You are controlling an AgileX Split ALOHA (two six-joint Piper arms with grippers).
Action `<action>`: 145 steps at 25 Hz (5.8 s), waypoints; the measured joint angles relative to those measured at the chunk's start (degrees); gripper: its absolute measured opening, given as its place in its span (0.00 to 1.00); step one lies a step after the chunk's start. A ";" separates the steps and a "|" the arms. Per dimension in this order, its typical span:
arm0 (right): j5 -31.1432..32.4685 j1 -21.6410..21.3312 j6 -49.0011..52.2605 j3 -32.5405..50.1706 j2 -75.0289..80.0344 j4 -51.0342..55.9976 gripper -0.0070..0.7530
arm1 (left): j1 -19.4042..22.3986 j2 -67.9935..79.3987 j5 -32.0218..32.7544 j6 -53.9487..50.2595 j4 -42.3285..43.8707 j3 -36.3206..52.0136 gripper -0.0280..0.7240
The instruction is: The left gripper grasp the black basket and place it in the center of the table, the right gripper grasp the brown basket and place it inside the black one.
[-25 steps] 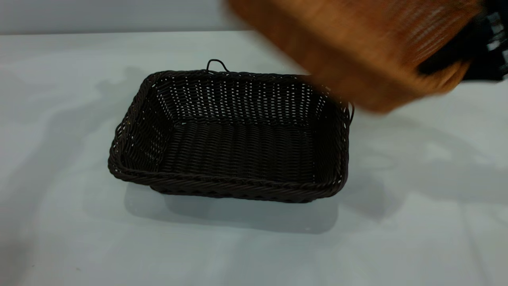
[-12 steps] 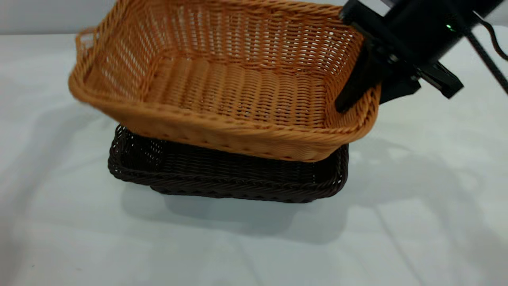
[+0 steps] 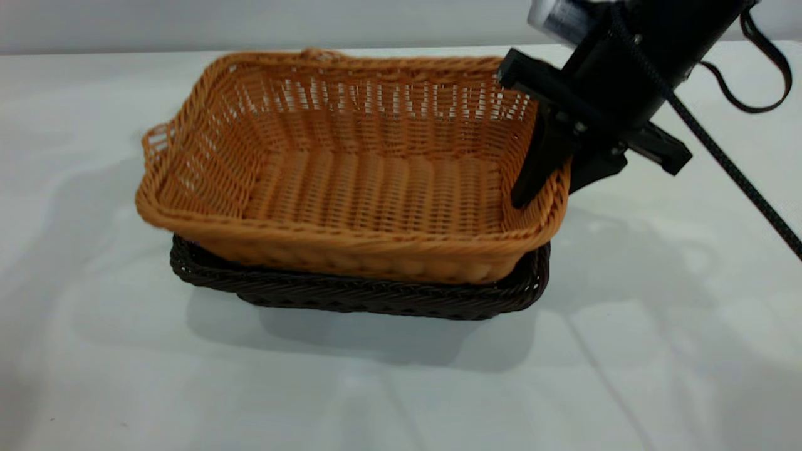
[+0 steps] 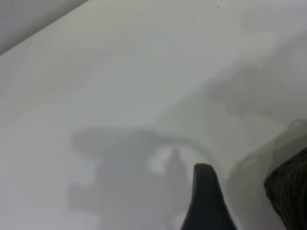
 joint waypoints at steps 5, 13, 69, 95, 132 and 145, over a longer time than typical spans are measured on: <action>-0.04 0.00 -0.13 -0.12 0.69 0.92 0.33 | 0.00 0.00 0.00 0.00 0.00 0.00 0.63; 1.74 -0.08 -5.30 -2.42 0.69 -5.46 0.81 | -0.04 -0.43 0.00 0.00 0.00 0.00 0.63; 19.79 -1.62 -1.70 37.63 -114.27 -31.45 0.77 | 4.76 -111.83 29.97 -35.93 16.94 57.79 0.63; 19.86 -1.62 -1.73 38.80 -121.08 -30.74 0.77 | 4.76 -117.83 28.02 -36.00 17.06 66.69 0.63; 19.37 -18.94 8.55 38.86 -121.08 -37.67 0.77 | 4.76 -121.18 27.96 -34.87 17.12 66.69 0.63; 19.25 -18.94 17.99 38.92 -121.08 -43.70 0.77 | 4.76 -121.18 27.96 -34.87 17.12 66.69 0.63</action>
